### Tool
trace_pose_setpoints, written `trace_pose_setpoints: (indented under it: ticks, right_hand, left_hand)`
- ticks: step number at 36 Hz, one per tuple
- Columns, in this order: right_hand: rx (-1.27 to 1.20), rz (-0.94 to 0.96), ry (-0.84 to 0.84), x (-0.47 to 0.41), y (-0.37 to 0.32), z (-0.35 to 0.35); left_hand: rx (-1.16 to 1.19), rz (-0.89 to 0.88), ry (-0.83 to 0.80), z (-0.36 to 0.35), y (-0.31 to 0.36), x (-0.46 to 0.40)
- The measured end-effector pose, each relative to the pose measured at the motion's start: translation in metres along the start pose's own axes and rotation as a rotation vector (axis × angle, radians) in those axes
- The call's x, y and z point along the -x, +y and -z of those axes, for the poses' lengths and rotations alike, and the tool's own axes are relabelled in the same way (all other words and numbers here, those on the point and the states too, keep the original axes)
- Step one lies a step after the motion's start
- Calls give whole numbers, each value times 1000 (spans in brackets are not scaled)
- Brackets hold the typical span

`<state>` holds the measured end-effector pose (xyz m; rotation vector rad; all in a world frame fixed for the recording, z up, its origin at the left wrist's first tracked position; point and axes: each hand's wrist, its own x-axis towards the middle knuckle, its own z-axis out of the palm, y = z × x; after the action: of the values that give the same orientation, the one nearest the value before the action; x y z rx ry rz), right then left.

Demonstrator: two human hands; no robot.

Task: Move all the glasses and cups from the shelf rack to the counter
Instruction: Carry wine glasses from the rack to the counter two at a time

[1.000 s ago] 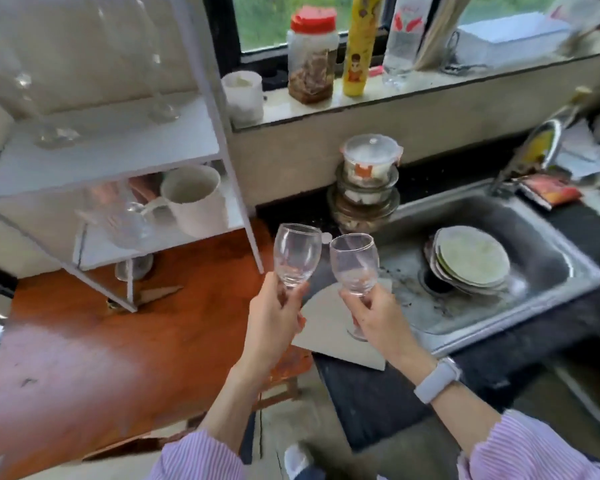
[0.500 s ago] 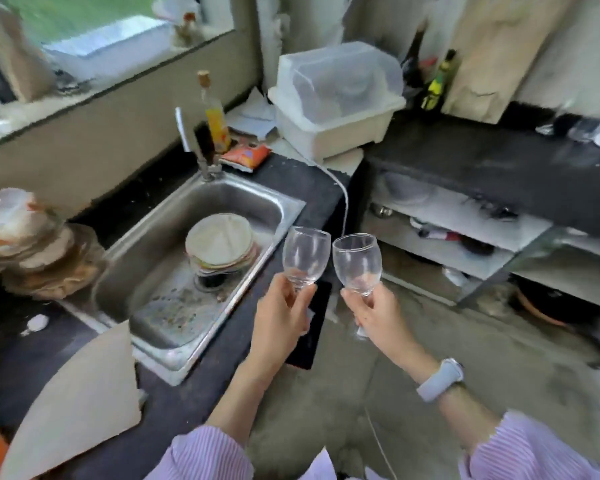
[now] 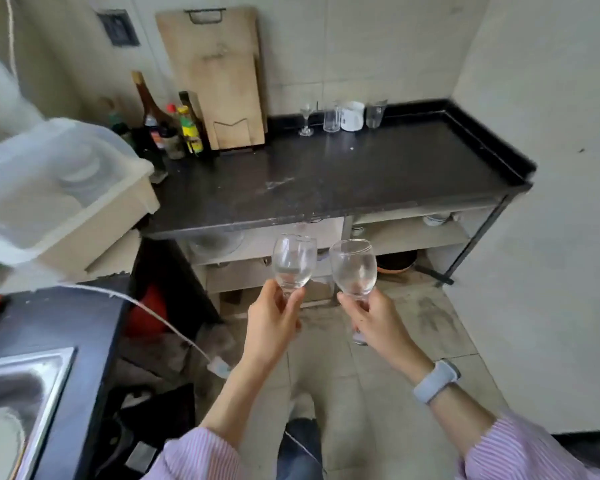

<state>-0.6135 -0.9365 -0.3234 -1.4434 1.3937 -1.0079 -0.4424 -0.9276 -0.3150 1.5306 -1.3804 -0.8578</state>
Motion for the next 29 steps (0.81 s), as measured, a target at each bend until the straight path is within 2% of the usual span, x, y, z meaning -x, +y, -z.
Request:
trace_pose_setpoints:
  ticks: [10, 20, 29]
  right_hand:
    - [77, -59, 132, -174, 19, 65]
    - [15, -96, 143, -332, 26, 112]
    - [17, -183, 65, -473, 64, 136]
  left_hand:
    - [22, -56, -146, -84, 11, -193]
    - [44, 9, -127, -140, 37, -365]
    - [5, 124, -63, -196, 13, -484]
